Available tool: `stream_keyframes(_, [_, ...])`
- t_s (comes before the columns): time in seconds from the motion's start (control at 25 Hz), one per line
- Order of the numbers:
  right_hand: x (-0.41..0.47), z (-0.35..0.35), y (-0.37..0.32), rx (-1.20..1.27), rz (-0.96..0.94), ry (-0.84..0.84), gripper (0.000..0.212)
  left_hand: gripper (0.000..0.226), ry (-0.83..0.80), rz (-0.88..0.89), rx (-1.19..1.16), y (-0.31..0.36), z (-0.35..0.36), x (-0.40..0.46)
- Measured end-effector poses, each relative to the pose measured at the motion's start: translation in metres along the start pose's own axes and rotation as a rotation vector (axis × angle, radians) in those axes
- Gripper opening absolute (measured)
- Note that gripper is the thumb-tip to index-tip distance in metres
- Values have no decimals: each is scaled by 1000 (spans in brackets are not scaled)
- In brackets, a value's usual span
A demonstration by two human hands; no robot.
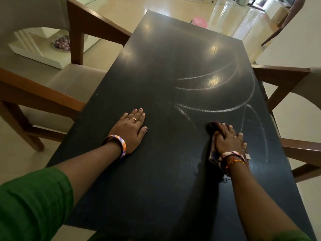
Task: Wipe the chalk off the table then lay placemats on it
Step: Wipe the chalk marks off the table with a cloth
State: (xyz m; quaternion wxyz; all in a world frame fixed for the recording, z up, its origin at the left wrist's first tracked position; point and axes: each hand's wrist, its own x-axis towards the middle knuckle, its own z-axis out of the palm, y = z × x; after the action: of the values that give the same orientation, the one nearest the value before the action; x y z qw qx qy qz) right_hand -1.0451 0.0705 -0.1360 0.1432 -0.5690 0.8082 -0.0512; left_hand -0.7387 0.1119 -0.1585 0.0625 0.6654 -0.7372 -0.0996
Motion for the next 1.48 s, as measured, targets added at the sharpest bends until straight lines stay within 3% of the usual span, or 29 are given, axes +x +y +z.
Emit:
stream_keyframes(0.08, [-12, 12, -33, -19, -35, 0, 54, 56, 1, -11, -4, 0, 2, 0])
stream_keyframes(0.2, [-51, 46, -103, -37, -363, -37, 54, 51, 97, 29, -35, 0, 0, 2])
stream_keyframes(0.32, [-35, 53, -111, -107, -572, -46, 51, 29, 226, 78, -115, -10, -6, 17])
stream_keyframes(0.4, [5, 39, -76, -140, -457, 57, 50, 22, 230, 72, -158, -18, -13, 31])
stream_keyframes(0.56, [40, 11, -41, -22, -18, 28, 50, 33, 233, -36, -207, -38, -15, 68])
stream_keyframes(0.64, [22, 26, -84, -60, -83, 67, 50, 36, 244, -65, -212, -48, -15, 91])
stream_keyframes(0.76, [-29, 61, -160, -41, -480, -4, 52, 42, 240, -101, -198, -56, -18, 125])
stream_keyframes(0.84, [-35, 67, -175, -33, -622, -83, 52, 44, 244, -128, -206, -58, -17, 136])
stream_keyframes(0.92, [6, 59, -150, -71, -565, -12, 52, 45, 245, -129, -212, -58, -16, 138])
stream_keyframes(1.08, [49, 23, -76, -51, -196, 54, 50, 46, 240, -116, -225, -58, -17, 135])
stream_keyframes(1.28, [-60, 48, -92, -58, -310, 31, 62, 51, 218, -131, -192, -57, -15, 135])
stream_keyframes(1.4, [5, 49, -125, -69, -374, 32, 56, 52, 219, -134, -178, -57, -14, 137])
stream_keyframes(1.48, [52, 43, -150, -50, -318, 20, 50, 51, 220, -135, -182, -57, -15, 137])
